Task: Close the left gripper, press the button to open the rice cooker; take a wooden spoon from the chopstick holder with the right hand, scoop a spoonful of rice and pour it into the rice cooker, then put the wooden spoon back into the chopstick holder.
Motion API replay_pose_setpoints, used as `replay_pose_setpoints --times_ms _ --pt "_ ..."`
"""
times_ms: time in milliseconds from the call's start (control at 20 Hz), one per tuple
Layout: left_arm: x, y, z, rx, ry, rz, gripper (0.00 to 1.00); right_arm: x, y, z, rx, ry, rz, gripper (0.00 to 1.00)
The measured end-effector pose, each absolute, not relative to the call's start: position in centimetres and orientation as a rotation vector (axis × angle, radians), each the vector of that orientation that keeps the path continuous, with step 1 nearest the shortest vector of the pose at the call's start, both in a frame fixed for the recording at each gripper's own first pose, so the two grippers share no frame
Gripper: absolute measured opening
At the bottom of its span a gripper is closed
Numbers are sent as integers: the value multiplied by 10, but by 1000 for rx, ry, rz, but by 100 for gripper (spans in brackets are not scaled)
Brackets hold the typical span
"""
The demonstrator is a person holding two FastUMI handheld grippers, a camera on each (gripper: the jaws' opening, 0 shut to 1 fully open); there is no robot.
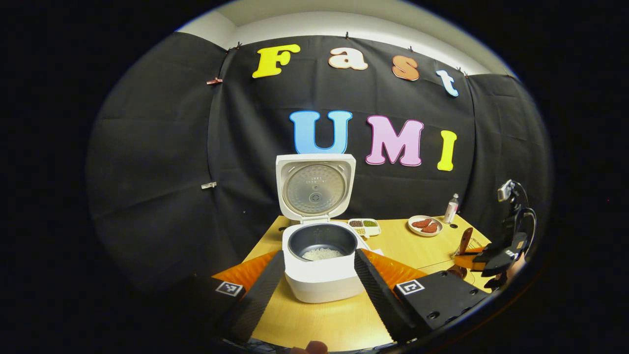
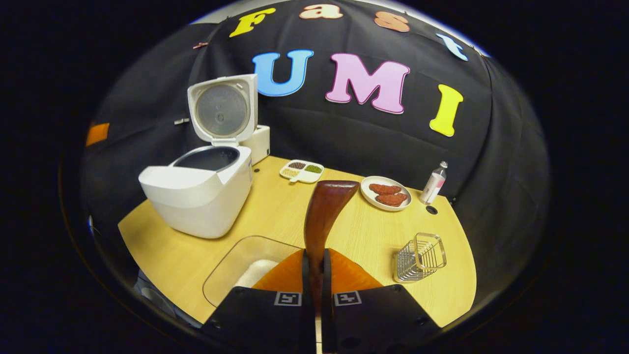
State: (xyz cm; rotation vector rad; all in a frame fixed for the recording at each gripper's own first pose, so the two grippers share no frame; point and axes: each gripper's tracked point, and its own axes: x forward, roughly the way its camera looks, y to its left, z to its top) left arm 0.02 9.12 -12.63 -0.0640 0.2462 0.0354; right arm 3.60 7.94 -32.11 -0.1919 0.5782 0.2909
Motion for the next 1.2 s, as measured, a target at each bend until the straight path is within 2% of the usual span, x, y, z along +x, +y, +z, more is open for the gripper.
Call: replay_pose_setpoints --times_ms 200,350,550,800,1000,1200 --pt "1 100 -140 -79 270 18 97 36 80 -352 -254 634 236 10" --pt "3 102 -148 -118 293 8 98 33 89 -364 -202 672 219 10" --pt "4 111 -156 -165 308 17 96 29 102 -368 80 719 162 9" --pt "7 125 -156 -156 299 42 95 31 79 -370 382 738 49 9" --pt "7 129 -159 -152 303 47 94 30 59 -361 612 692 -10 9" --pt "6 128 -158 -146 304 42 94 30 36 -349 712 656 -40 9"
